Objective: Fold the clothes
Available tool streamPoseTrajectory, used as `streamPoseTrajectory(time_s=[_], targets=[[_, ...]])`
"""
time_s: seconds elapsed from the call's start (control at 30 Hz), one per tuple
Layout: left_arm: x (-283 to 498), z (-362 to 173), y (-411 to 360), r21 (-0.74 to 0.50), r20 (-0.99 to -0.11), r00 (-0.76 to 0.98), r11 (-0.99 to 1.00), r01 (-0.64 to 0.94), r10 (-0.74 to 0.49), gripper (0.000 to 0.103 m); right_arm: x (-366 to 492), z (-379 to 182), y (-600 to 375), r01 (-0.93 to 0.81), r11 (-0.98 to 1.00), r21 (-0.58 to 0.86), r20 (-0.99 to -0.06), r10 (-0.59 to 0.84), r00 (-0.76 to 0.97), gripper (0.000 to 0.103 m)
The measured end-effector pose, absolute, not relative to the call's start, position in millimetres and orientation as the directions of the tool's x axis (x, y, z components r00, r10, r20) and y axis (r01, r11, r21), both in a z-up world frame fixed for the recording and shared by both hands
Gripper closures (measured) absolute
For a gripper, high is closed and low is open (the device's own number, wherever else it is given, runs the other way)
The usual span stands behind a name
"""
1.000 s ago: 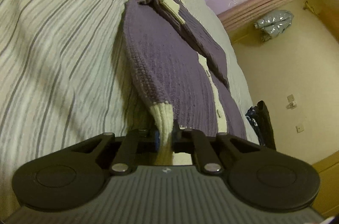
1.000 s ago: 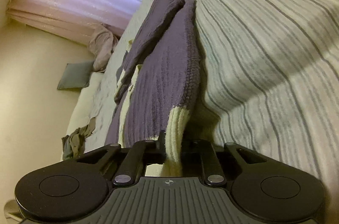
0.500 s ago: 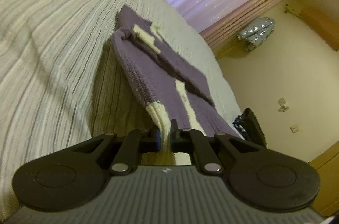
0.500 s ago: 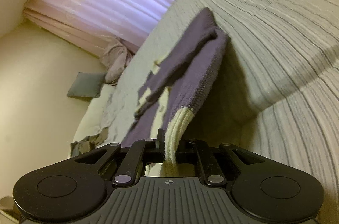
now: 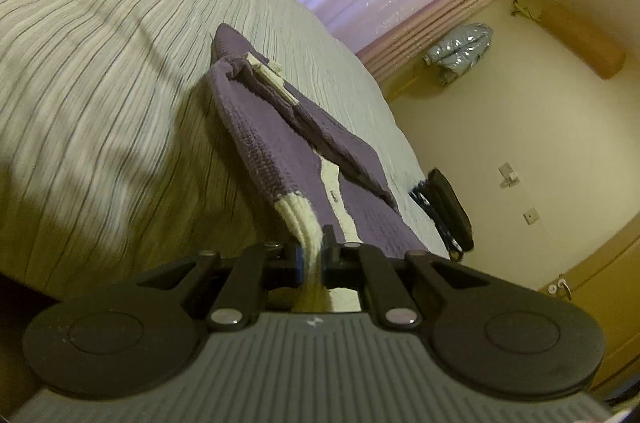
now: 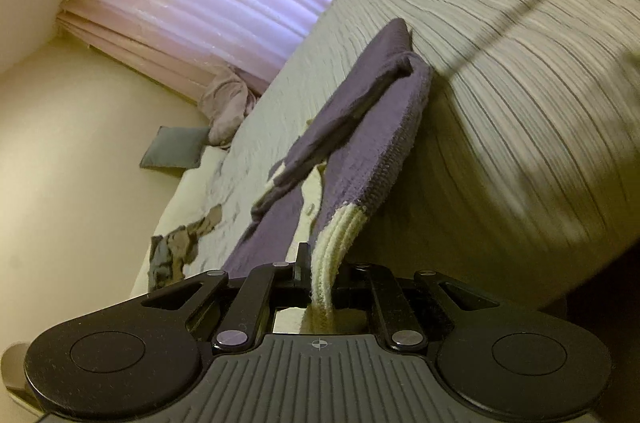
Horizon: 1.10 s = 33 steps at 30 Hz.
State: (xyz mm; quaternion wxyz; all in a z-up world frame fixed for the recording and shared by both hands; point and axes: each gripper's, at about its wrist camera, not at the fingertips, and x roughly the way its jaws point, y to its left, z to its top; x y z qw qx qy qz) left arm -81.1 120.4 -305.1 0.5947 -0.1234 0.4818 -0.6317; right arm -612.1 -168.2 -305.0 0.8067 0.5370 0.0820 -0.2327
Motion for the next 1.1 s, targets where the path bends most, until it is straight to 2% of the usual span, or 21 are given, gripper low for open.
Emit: streamPoseTrajectory(time_s=[0.23, 0.47, 0.77, 0.93, 0.97, 1.0, 1.03, 1.1], targets=[[-95, -309, 179, -0.771, -0.422, -0.278, 0.180, 0.611, -0.863, 0.098, -643, -305, -109, 0.477, 0.296, 0.827, -0.409, -0.265, 0.873, 0.096], [-87, -299, 159, -0.800, -0.369, -0.300, 0.136, 0.585, -0.879, 0.098, -636, -295, -118, 0.455, 0.313, 0.834, -0.392, -0.244, 0.887, 0.095], [-26, -281, 39, -0.843, -0.320, -0.311, 0.118, 0.525, -0.895, 0.096, -586, -252, -211, 0.407, 0.359, 0.840, -0.324, -0.270, 0.907, 0.095], [12, -290, -48, -0.851, -0.351, -0.285, 0.177, 0.494, -0.892, 0.091, -527, -253, -294, 0.483, 0.320, 0.815, -0.387, -0.321, 0.865, 0.095], [20, -295, -61, -0.855, -0.366, -0.269, 0.208, 0.475, -0.891, 0.090, -517, -260, -311, 0.501, 0.283, 0.818, -0.404, -0.338, 0.850, 0.092], [28, -300, -74, -0.858, -0.382, -0.254, 0.239, 0.456, -0.889, 0.090, -506, -266, -328, 0.517, 0.246, 0.820, -0.421, -0.354, 0.835, 0.074], [36, -306, -86, -0.859, -0.398, -0.238, 0.269, 0.435, -0.886, 0.088, -496, -273, -344, 0.535, 0.212, 0.818, -0.438, -0.374, 0.818, 0.047], [43, -308, -92, -0.844, -0.413, -0.202, 0.290, 0.451, -0.888, 0.087, -492, -276, -357, 0.585, 0.197, 0.787, -0.449, -0.467, 0.762, 0.023]])
